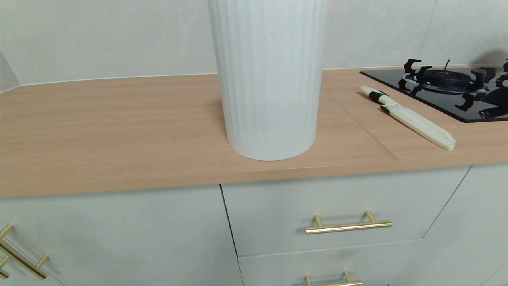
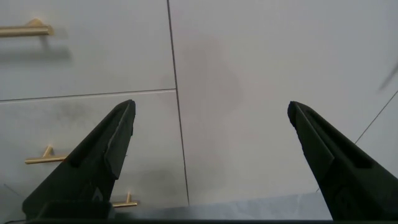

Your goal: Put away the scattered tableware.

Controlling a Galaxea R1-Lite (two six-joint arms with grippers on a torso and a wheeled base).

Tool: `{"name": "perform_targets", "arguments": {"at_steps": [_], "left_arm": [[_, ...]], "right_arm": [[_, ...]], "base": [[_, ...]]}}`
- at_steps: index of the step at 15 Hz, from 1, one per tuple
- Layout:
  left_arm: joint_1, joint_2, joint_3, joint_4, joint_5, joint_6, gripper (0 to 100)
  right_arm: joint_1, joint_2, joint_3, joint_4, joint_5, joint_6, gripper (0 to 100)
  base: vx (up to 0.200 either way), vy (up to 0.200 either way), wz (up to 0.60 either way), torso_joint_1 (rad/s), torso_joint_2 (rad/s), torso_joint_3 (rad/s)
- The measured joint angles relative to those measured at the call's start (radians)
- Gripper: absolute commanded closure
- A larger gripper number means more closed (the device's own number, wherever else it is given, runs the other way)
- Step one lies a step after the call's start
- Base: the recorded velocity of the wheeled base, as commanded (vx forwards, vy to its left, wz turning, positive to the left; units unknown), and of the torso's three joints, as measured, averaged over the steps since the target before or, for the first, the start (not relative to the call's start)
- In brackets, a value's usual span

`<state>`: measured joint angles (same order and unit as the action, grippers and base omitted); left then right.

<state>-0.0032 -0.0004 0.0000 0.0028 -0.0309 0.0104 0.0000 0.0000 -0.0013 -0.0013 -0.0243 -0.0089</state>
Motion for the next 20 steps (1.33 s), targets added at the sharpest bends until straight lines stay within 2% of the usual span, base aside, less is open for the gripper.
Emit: {"name": "perform_targets", "arguments": {"at_steps": [7,11,15,20], "left_arm": [[0.000,0.000,0.000,0.000,0.000,0.000,0],[0.000,0.000,0.000,0.000,0.000,0.000,0],[0.000,0.000,0.000,0.000,0.000,0.000,0],[0.000,0.000,0.000,0.000,0.000,0.000,0]], "right_arm": [[0.000,0.000,0.000,0.000,0.001,-0.005,0],[0.000,0.000,0.000,0.000,0.001,-0.004,0],[0.000,0.000,0.000,0.000,0.001,-0.005,0],[0.000,0.000,0.000,0.000,0.002,-0.005,0]], "base": [[0.000,0.000,0.00,0.003,-0.01,-0.004],[0.000,0.000,0.00,0.112,-0.25,-0.227],[0.000,0.000,0.00,0.093,-0.52,-0.278],[0.000,0.000,0.00,0.261,-0.47,-0.272]]}}
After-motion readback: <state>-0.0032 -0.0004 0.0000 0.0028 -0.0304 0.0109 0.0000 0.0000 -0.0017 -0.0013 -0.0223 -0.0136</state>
